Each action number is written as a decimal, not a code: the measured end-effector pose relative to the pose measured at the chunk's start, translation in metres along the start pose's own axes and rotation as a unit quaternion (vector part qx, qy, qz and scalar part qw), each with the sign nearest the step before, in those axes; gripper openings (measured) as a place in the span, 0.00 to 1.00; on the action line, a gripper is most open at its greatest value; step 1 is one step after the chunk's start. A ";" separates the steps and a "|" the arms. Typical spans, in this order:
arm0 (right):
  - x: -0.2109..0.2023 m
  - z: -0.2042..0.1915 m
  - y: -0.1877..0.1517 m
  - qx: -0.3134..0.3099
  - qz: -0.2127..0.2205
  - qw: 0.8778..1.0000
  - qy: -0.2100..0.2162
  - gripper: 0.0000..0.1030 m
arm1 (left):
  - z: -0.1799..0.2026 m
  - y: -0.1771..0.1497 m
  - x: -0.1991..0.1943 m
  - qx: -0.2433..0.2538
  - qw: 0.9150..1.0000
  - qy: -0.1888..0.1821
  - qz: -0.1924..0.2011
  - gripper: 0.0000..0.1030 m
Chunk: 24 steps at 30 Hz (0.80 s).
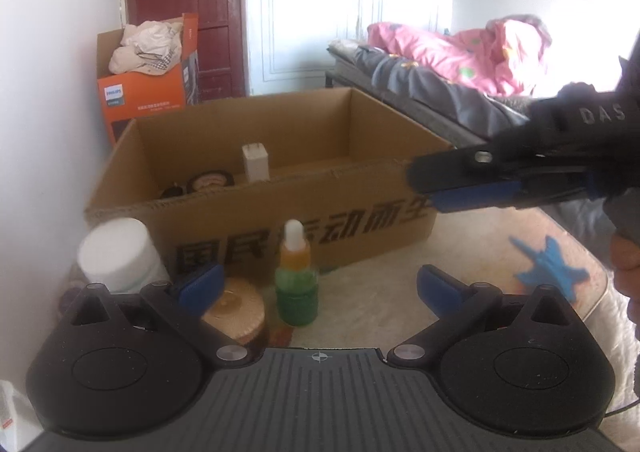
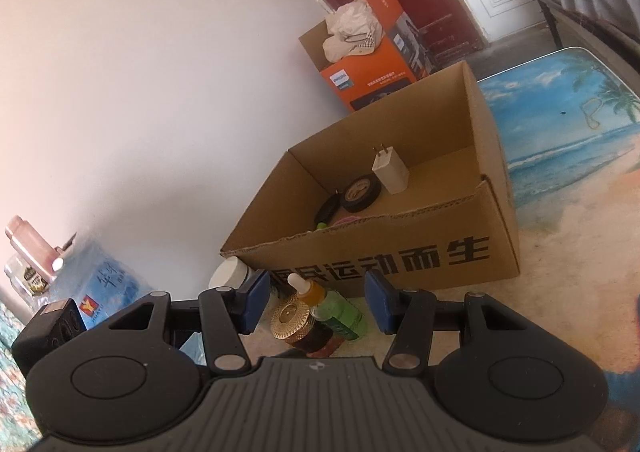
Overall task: Organize rigid objects
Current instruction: 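Move the open right tool down around the green dropper bottle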
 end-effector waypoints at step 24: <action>0.082 -0.038 -0.003 -0.127 -0.039 0.989 -0.059 0.22 | -0.016 -0.006 0.032 -0.004 1.000 0.017 0.018 0.47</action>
Point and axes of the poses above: each gripper's, at about its wrist camera, not at the fingertips, and x roughly the way its jaws point, z to its right, y to its top, the point moved 4 cm from there along x, roughly the way its jaws point, and after that the axes turned 8 degrees about -z, right-handed, at the moved point
